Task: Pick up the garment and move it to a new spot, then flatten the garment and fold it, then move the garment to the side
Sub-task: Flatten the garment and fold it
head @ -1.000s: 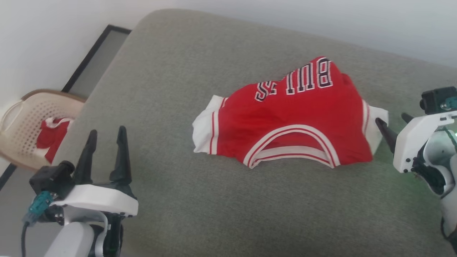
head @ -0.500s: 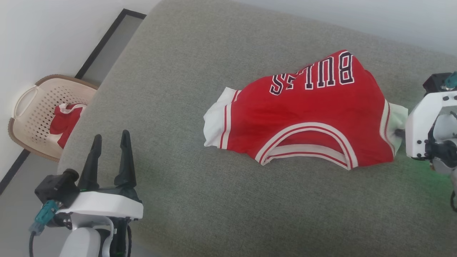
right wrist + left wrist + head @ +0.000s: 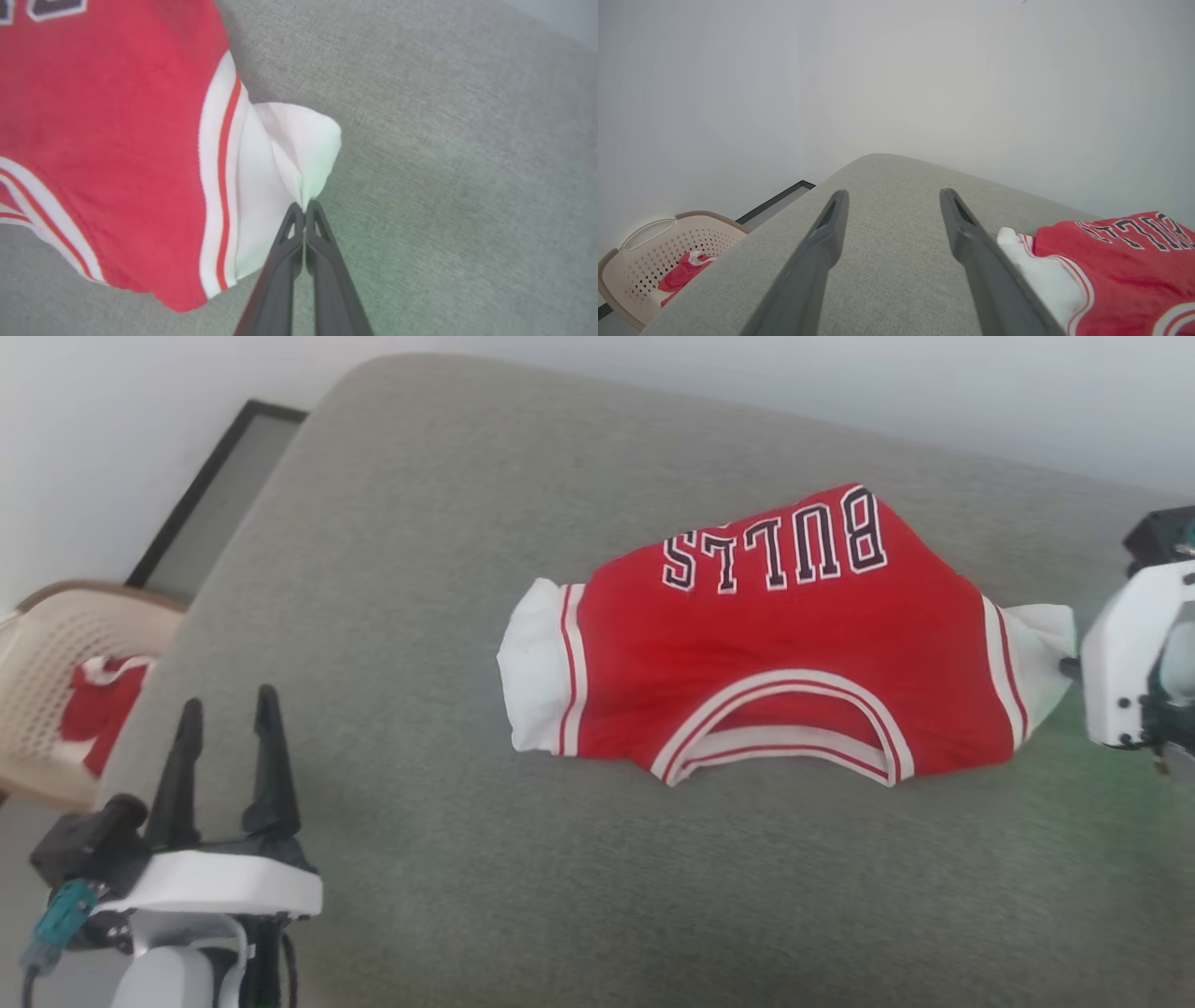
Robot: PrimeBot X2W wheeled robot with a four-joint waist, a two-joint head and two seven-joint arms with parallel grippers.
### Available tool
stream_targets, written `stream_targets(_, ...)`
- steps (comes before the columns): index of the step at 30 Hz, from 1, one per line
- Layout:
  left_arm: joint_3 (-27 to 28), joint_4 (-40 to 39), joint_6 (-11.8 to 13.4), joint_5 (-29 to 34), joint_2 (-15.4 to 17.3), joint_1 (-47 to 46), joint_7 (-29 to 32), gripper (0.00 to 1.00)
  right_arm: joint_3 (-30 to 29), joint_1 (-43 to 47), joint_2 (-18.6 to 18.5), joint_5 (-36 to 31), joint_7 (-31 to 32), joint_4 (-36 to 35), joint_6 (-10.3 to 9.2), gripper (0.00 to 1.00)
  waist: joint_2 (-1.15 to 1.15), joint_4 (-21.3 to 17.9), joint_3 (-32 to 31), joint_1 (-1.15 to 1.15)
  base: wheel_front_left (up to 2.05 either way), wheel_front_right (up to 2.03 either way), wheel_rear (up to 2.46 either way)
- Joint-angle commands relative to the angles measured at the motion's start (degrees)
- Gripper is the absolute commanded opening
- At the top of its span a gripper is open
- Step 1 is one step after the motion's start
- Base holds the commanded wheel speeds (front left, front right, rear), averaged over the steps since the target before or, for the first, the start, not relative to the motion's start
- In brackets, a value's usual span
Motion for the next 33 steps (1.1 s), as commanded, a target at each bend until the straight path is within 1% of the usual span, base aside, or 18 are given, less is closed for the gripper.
stream_targets(1, 1.16, -0.17, -0.36, 0.86, -0.03, 0.94, -0.25, 1.00, -1.23, 2.35, -0.67, 1.39, 1.19, -2.88, -0.11, 0.00, 0.00, -2.08, -0.94, 0.00, 0.00, 0.00, 0.00)
stream_targets(2, 1.40, -0.16, -0.56, 1.28, 0.20, 1.27, -0.25, 1.00, -1.78, 3.41, -0.74, 1.71, 1.92, -4.44, -0.11, 0.00, 0.00, -2.61, -1.18, 0.00, 0.00, 0.00, 0.00)
stream_targets(3, 1.40, -0.16, -0.56, 1.28, 0.20, 1.27, -0.25, 1.00, -1.78, 3.41, -0.74, 1.71, 1.92, -4.44, -0.11, 0.00, 0.00, -2.61, -1.18, 0.00, 0.00, 0.00, 0.00)
stream_targets(8, 3.04, -0.16, -0.93, 1.53, 0.44, 2.08, -0.25, 1.00, -6.74, 10.56, -0.91, 2.41, 7.14, -13.14, -0.11, 0.00, 0.00, -4.81, -2.18, 0.00, 0.00, 0.00, 0.00)
stream_targets(12, 3.27, 0.24, -1.35, 1.90, 0.73, 2.54, -0.25, 1.00, -12.80, 17.94, 0.62, 1.29, 11.39, -20.43, -0.11, 0.00, 0.00, -5.68, -2.68, 0.00, 0.00, 0.00, 0.00)
stream_targets(14, 3.30, 0.42, -1.45, 1.99, 0.88, 2.55, -0.25, 1.00, -16.05, 21.21, 2.25, 0.06, 12.18, -23.40, -0.11, 0.00, 0.00, -5.99, -2.82, 0.00, 0.00, 0.00, 0.00)
stream_targets(16, 3.17, 0.82, -1.62, 2.06, 0.87, 2.49, -0.25, 1.00, -18.36, 24.32, 3.58, -1.62, 12.80, -24.89, -0.11, 0.00, 0.00, -6.13, -2.93, 0.00, 0.00, 0.00, 0.00)
stream_targets(19, 2.83, 1.54, -1.78, 2.27, 1.11, 2.10, -0.25, 1.00, -20.62, 26.99, 6.03, -3.70, 12.13, -25.05, -0.11, 0.00, 0.00, -6.29, -3.09, 0.00, 0.00, 0.00, 0.00)
stream_targets(21, 2.71, 1.86, -1.94, 2.28, 1.34, 1.70, -0.25, 1.00, -21.33, 27.75, 7.38, -4.23, 11.37, -23.51, -0.11, 0.00, 0.00, -6.39, -3.19, 0.00, 0.00, 0.00, 0.00)
stream_targets(25, 2.35, 2.72, -2.22, 2.11, 1.84, 1.25, -0.25, 1.00, -21.40, 26.70, 8.75, -5.21, 8.24, -19.54, -0.11, 0.00, 0.00, -6.53, -3.73, 0.00, 0.00, 0.00, 0.00)
stream_targets(26, 2.17, 2.95, -2.35, 2.01, 1.95, 1.12, -0.21, 1.00, -20.97, 26.27, 8.40, -5.70, 7.56, -18.81, -0.11, 0.19, 0.00, -6.55, -3.86, 0.00, 0.00, 0.00, 0.00)
stream_targets(27, 1.87, 3.13, -2.56, 1.88, 2.13, 1.01, 0.09, 1.00, -20.65, 26.03, 8.50, -5.75, 7.07, -18.09, -0.11, 0.47, 0.00, -6.63, -4.06, 0.00, 0.00, 0.00, 0.00)
stream_targets(28, 1.68, 3.23, -2.66, 2.10, 2.52, 0.92, 0.35, 1.00, -20.46, 25.74, 8.57, -5.91, 6.44, -17.64, -0.11, 1.00, 0.00, -6.77, -4.27, 0.00, 0.00, 0.00, 0.00)
stream_targets(33, 1.63, 2.41, -2.80, 1.14, 3.98, 0.38, 2.26, 1.00, -19.55, 24.48, 8.38, -4.83, 4.53, -17.94, -0.11, 1.00, 0.00, -8.13, -5.23, 0.00, 0.00, 0.00, 0.00)
